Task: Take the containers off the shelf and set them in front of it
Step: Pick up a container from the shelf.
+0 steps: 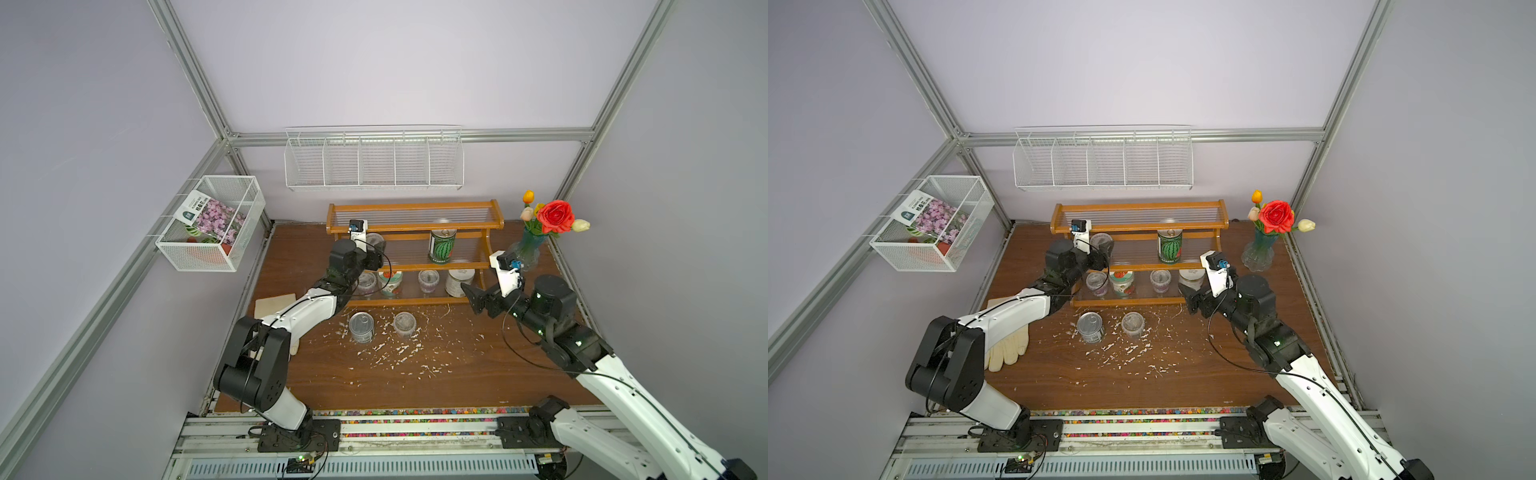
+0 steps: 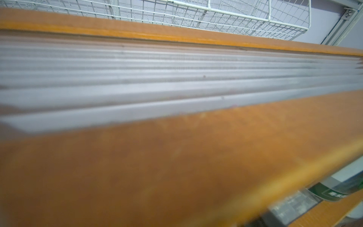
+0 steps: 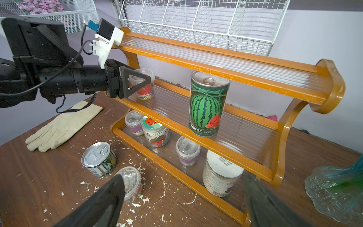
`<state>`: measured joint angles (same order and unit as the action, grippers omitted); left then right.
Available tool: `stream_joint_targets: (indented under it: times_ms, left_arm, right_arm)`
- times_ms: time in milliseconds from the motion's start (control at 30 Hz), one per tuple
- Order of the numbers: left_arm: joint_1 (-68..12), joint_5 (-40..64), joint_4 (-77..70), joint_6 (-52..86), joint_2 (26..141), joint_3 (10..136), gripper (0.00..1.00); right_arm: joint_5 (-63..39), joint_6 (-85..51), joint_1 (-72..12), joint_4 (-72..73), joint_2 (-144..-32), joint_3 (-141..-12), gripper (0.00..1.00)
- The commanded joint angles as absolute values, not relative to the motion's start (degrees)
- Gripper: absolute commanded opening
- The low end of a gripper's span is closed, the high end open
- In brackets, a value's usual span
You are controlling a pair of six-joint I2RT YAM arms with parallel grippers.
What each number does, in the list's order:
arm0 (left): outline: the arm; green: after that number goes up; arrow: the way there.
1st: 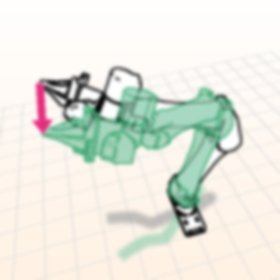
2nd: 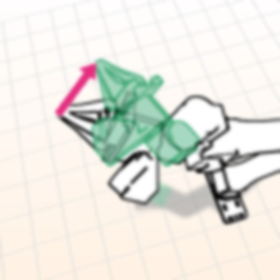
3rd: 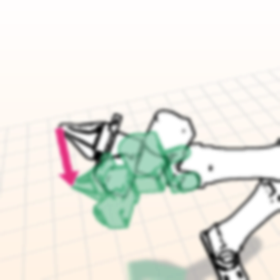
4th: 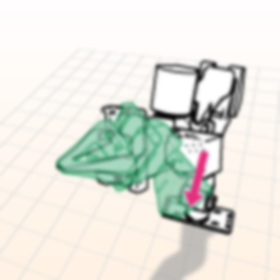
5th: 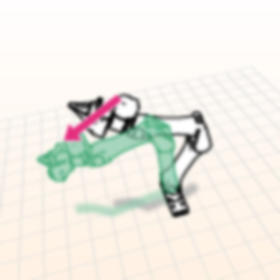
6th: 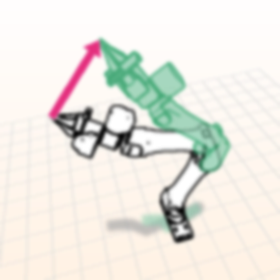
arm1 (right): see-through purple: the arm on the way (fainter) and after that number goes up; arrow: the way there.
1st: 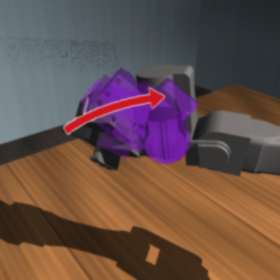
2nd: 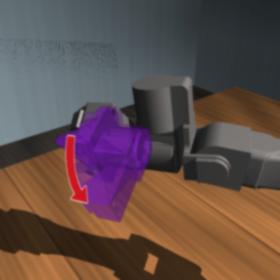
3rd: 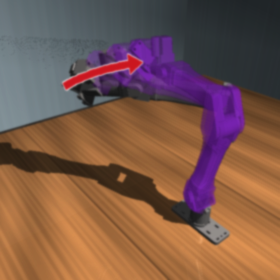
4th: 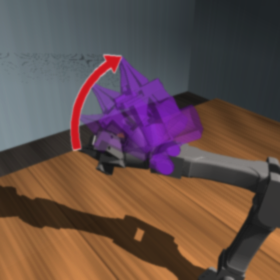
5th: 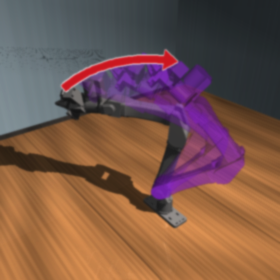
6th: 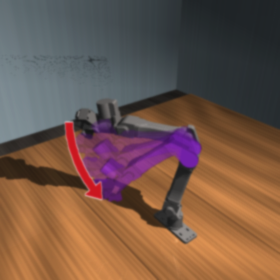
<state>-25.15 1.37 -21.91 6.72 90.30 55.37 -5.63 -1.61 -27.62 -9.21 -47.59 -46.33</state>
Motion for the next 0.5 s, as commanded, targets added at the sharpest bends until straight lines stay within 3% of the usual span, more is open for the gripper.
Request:
stream_joint_targets:
  times_ms: [0, 467]
  left_arm:
    - [-25.2, 2.1, -19.1, 5.4, 87.3, 54.4, 0.61]
    - [-25.5, 9.0, -13.0, 8.3, 77.2, 51.2, 0.6]
  right_arm:
    - [-6.2, -1.0, -27.2, -9.0, -46.8, -47.5, 0.97]
    - [-9.2, -1.5, -27.2, -9.4, -47.9, -48.7, 0.97]
